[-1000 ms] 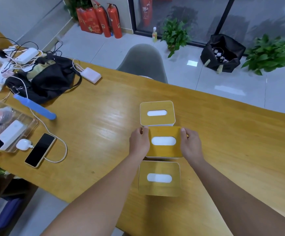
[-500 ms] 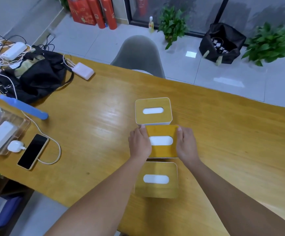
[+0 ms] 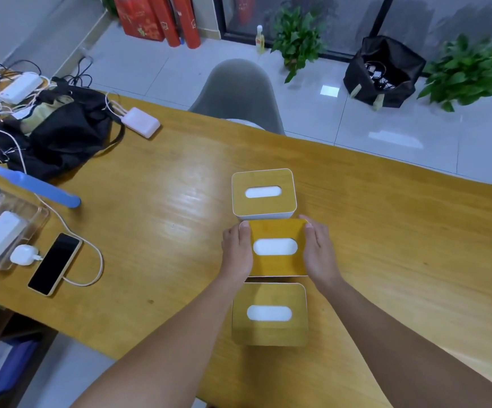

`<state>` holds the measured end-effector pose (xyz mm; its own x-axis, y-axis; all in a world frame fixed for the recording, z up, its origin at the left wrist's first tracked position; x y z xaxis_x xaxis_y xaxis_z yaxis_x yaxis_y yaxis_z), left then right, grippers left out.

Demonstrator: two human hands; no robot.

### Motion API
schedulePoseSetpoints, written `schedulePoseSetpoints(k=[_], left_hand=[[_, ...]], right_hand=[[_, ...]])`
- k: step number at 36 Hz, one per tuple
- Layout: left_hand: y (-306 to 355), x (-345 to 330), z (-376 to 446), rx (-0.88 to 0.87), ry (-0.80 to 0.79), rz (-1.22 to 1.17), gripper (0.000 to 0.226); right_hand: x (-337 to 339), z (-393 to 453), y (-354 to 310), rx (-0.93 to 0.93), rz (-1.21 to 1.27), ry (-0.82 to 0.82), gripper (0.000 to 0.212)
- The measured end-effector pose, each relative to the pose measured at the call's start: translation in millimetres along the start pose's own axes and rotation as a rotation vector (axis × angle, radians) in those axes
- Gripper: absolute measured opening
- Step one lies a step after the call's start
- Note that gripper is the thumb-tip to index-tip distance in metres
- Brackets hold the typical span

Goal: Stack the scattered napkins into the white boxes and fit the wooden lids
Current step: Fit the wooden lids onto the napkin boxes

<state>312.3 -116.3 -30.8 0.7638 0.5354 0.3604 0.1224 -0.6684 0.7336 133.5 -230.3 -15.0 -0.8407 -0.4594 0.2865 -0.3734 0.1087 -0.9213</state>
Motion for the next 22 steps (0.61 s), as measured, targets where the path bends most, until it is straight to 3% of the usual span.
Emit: schedulePoseSetpoints(k=[8,13,19,22], left_hand=[[-2.9,0.9,2.2,-0.009,-0.027,-0.012,0.037],[1.6,2.2,1.2,-0.129,0.087,0.132,0.043],[9.4,4.3,0.3,-0.184,0.220,0.253,0.048],[11.0,4.7,-1.1,-0.181,0.212,0.240,0.047]], right_hand=[[-4.4,8.1,4.2,0.011,0.004,0.009,0.042],[-6.6,10.5,4.3,0.191,-0.231,0.038,0.042],[-11.2,17.4,3.6,0.216,-0.359,0.089,0.042],[-9.8,14.9,1.9,0.192,-0.359,0.090,0.040]])
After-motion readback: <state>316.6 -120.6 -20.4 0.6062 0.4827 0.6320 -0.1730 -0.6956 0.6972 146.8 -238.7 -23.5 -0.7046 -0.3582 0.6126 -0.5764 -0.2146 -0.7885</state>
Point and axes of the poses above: each hand's wrist, its own z-axis towards the middle knuckle, its own x-axis out of the back of the hand, y = z × x, the point moved 5 cm from there along z, towards the middle knuckle, and after that the axes turned 7 degrees about x, right-handed, at the moved point
